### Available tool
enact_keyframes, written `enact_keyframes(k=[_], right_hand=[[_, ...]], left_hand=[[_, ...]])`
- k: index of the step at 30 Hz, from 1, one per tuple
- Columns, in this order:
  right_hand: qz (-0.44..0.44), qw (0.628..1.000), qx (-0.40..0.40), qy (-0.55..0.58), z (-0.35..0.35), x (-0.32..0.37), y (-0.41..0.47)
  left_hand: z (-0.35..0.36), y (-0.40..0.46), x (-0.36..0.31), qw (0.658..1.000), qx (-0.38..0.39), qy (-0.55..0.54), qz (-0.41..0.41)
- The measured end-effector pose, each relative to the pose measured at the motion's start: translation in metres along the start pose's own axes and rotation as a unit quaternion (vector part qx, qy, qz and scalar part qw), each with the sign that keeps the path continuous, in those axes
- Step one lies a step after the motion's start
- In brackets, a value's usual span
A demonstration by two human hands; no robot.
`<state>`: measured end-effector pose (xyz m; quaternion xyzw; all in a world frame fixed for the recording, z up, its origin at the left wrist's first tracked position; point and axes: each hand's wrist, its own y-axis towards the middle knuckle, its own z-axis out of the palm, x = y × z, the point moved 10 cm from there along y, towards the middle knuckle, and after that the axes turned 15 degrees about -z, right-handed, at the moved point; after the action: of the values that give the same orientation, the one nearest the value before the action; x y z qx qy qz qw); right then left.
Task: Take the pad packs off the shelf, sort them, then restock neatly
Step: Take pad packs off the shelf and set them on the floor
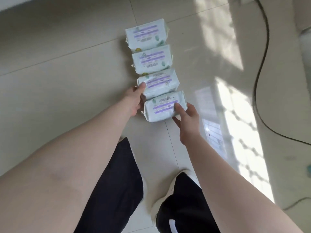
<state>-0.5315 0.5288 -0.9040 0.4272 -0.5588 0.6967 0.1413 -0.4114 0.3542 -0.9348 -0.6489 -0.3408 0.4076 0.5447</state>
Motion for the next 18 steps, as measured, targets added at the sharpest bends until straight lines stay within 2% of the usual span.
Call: enact_keyframes(k=[4,7,18], right_hand=[[0.003,0.999,-0.034,0.005,0.001,-0.018,0.011],[0.003,1.000,-0.030,-0.007,0.003,-0.023,0.013],[0.005,0.991,-0.013,-0.135,0.003,-0.017,0.019]], left_hand=[[0.000,0.011,-0.005,1.000,-0.013,0.016,0.021],[0.004,0.009,-0.004,0.998,-0.014,0.050,0.029],[0.000,-0.003,-0.013,0.985,-0.068,0.143,0.067]])
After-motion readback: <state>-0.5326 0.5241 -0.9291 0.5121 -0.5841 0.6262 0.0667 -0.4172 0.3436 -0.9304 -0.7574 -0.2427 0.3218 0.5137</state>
